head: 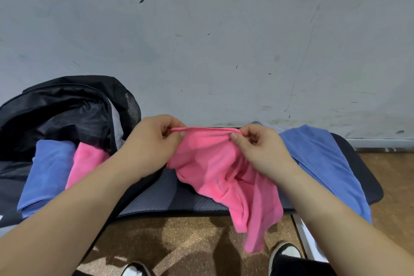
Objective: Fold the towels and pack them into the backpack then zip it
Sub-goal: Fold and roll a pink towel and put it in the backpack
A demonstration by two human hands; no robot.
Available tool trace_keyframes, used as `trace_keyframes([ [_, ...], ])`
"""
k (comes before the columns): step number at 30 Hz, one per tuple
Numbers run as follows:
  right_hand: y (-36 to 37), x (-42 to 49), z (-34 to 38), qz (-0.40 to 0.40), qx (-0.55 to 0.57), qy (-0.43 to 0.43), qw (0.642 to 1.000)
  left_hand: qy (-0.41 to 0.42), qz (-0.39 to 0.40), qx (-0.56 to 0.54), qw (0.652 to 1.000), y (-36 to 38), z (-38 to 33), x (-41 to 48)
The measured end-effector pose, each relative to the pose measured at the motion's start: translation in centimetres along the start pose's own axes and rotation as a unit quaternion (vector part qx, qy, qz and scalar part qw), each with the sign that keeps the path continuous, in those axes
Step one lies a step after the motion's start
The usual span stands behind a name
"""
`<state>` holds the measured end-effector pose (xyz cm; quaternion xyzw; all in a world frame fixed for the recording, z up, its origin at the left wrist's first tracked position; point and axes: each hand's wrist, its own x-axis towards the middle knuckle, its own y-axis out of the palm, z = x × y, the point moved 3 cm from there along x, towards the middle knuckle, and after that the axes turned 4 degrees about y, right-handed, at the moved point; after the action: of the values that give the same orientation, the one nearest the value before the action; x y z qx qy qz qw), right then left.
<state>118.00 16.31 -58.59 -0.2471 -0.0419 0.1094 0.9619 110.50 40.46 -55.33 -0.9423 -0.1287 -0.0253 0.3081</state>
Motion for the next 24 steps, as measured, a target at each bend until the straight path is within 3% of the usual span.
trace_keyframes([
  [4, -0.2, -0.1, -0.1, 0.011, -0.021, 0.023, 0.999, -0.057, -0.012, -0.098, 0.993, -0.5, 0.5, -0.1],
  [7, -0.8, -0.2, -0.4, 0.061, -0.199, 0.056, 0.976, -0.101, -0.111, -0.175, 0.973, -1.4, 0.6, 0.4],
  [10, -2.4, 0.2, -2.2, 0.102, -0.347, 0.139, 0.922, -0.112, -0.219, -0.139, 0.959, -2.8, 0.8, 0.7],
  [14, -3.4, 0.5, -3.4, 0.122, -0.416, 0.195, 0.88, -0.099, -0.106, -0.106, 0.984, -0.3, -0.2, -0.2],
  [16, -3.4, 0.6, -3.2, 0.115, -0.397, 0.178, 0.893, -0.092, -0.043, -0.078, 0.992, 1.2, -0.6, -0.3],
  [20, -2.9, -0.2, -0.7, 0.03, -0.227, 0.072, 0.971, -0.081, 0.042, -0.075, 0.993, 3.2, -0.8, -0.3],
  [24, -1.7, -1.6, 1.9, 0.012, -0.091, -0.018, 0.996, -0.02, 0.067, -0.07, 0.995, 4.4, -1.7, -0.4],
])
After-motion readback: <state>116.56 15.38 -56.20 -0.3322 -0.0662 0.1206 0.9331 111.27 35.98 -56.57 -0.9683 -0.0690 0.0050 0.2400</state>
